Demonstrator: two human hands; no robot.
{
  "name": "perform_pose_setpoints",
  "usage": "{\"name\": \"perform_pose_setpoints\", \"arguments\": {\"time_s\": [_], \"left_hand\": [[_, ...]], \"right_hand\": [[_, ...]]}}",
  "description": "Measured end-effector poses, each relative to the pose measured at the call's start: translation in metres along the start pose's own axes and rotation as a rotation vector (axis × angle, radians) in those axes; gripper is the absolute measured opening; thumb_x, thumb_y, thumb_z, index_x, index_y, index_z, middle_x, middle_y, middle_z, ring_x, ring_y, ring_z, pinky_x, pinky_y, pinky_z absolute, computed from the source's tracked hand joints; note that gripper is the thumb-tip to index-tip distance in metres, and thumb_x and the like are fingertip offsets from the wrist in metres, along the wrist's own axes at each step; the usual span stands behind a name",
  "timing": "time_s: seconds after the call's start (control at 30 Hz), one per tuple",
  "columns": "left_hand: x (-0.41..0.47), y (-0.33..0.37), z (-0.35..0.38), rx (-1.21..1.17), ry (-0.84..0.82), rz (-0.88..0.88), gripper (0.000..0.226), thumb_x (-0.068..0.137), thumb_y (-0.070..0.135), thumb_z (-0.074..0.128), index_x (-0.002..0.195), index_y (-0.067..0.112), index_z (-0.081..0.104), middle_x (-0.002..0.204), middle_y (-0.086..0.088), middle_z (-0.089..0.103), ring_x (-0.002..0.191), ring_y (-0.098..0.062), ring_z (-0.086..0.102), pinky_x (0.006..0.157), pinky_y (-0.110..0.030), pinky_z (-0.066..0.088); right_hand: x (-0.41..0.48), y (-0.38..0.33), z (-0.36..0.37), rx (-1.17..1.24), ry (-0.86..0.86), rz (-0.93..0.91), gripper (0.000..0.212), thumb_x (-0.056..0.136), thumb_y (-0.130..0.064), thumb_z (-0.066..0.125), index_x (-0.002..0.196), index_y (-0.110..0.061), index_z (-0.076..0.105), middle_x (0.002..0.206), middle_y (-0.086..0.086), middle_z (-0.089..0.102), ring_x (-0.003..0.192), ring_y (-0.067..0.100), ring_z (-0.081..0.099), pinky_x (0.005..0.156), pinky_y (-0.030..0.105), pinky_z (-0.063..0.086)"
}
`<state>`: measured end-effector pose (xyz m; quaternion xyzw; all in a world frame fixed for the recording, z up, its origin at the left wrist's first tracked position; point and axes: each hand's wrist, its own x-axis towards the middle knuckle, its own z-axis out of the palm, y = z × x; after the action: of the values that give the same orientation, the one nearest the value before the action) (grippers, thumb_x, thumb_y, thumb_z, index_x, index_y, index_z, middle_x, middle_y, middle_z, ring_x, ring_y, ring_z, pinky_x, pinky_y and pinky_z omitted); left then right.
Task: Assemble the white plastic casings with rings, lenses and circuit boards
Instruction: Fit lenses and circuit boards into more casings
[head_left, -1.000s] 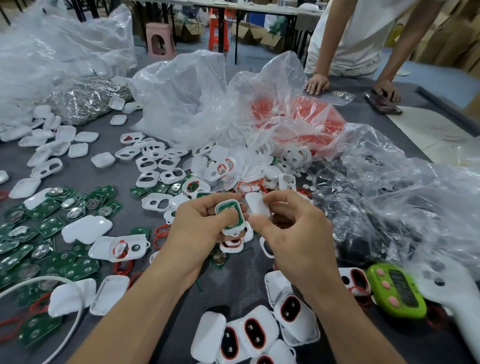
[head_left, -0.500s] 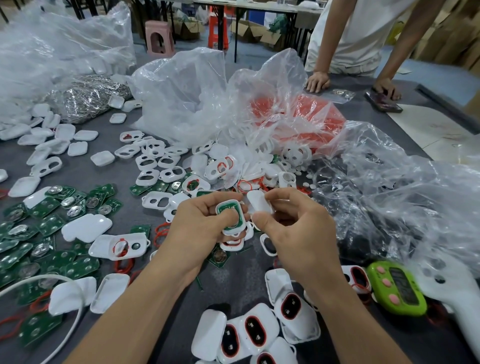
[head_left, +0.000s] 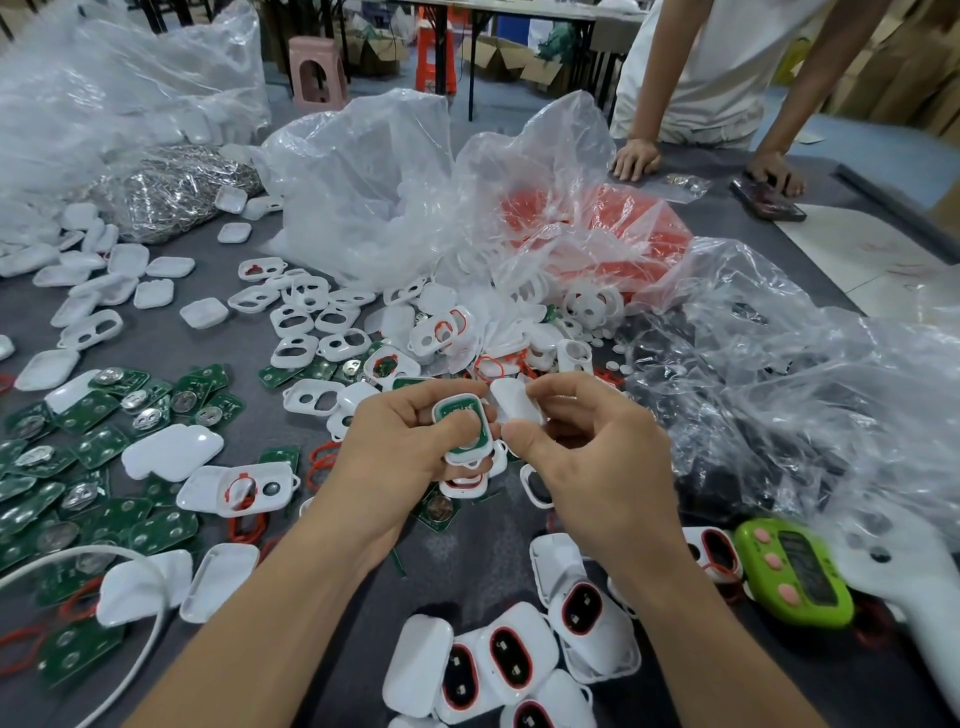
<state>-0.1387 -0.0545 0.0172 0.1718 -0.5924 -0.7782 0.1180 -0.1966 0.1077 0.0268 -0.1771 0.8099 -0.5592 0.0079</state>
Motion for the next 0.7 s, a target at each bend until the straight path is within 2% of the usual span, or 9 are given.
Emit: {"name": "perform_pose_setpoints", "arguments": {"time_s": [0.1, 0.17, 0.3, 0.47, 0.7], "left_hand": [[-0.0006, 0.0006, 0.0012, 0.011, -0.005, 0.005, 0.031, 0.092, -0.009, 0.064, 0.091, 0.017, 0.083, 0.089, -0.013, 0.079, 0.07, -0.02, 0.073, 0.058, -0.028, 0.059], [-0.0016, 0.0012, 0.002, 0.015, -0.015, 0.006, 0.034, 0.091, -0.009, 0.064, 0.089, 0.019, 0.083, 0.086, -0.012, 0.078, 0.067, -0.019, 0.072, 0.056, -0.026, 0.058], [-0.003, 0.0027, 0.0022, 0.019, -0.034, 0.006, 0.04, 0.092, -0.009, 0.064, 0.086, 0.024, 0.084, 0.083, -0.011, 0.078, 0.065, -0.017, 0.072, 0.055, -0.025, 0.057], [-0.0036, 0.0033, 0.0029, 0.027, -0.076, 0.01, 0.041, 0.092, -0.01, 0.064, 0.086, 0.026, 0.084, 0.084, -0.012, 0.079, 0.068, -0.021, 0.074, 0.058, -0.028, 0.06], [-0.0024, 0.0021, 0.0025, 0.027, -0.048, 0.01, 0.039, 0.091, -0.01, 0.064, 0.086, 0.023, 0.084, 0.085, -0.013, 0.079, 0.068, -0.02, 0.073, 0.059, -0.028, 0.06]], "right_hand": [[-0.0001, -0.0003, 0.0004, 0.003, -0.003, 0.014, 0.03, 0.078, -0.03, 0.087, 0.104, -0.032, 0.073, 0.091, -0.017, 0.076, 0.08, 0.004, 0.071, 0.07, 0.035, 0.063], [-0.0001, -0.0001, 0.0004, 0.006, -0.005, 0.012, 0.029, 0.078, -0.029, 0.087, 0.104, -0.033, 0.073, 0.091, -0.018, 0.076, 0.079, 0.005, 0.071, 0.064, 0.039, 0.063], [0.0008, 0.0011, -0.0001, 0.006, -0.008, 0.001, 0.03, 0.077, -0.028, 0.088, 0.103, -0.032, 0.073, 0.089, -0.018, 0.076, 0.078, 0.006, 0.072, 0.068, 0.037, 0.063], [0.0019, 0.0031, -0.0011, 0.006, -0.011, -0.009, 0.031, 0.077, -0.026, 0.088, 0.104, -0.03, 0.074, 0.09, -0.018, 0.077, 0.08, 0.005, 0.072, 0.076, 0.025, 0.06], [-0.0001, 0.0018, 0.0011, 0.011, 0.014, -0.022, 0.035, 0.078, -0.026, 0.087, 0.109, -0.031, 0.072, 0.091, -0.02, 0.076, 0.077, 0.007, 0.072, 0.068, 0.034, 0.063]]}}
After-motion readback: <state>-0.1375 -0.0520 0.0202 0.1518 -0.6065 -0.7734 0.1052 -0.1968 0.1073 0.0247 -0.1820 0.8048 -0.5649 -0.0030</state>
